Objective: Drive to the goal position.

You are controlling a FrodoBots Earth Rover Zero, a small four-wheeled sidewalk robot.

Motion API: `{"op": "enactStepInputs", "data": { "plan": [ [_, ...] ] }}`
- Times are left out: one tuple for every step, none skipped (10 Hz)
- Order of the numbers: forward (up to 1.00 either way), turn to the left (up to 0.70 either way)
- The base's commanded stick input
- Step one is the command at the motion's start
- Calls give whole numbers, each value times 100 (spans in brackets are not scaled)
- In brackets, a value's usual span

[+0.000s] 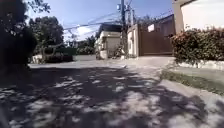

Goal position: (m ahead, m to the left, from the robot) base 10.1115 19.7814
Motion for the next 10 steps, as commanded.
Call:
{"op": "enactStepInputs", "data": {
  "plan": [
    [100,-32],
    [100,-32],
    [100,-32],
    [100,-32],
    [100,-32],
    [100,-13],
    [100,8],
    [100,9],
    [100,9],
    [100,9]
  ]
}}
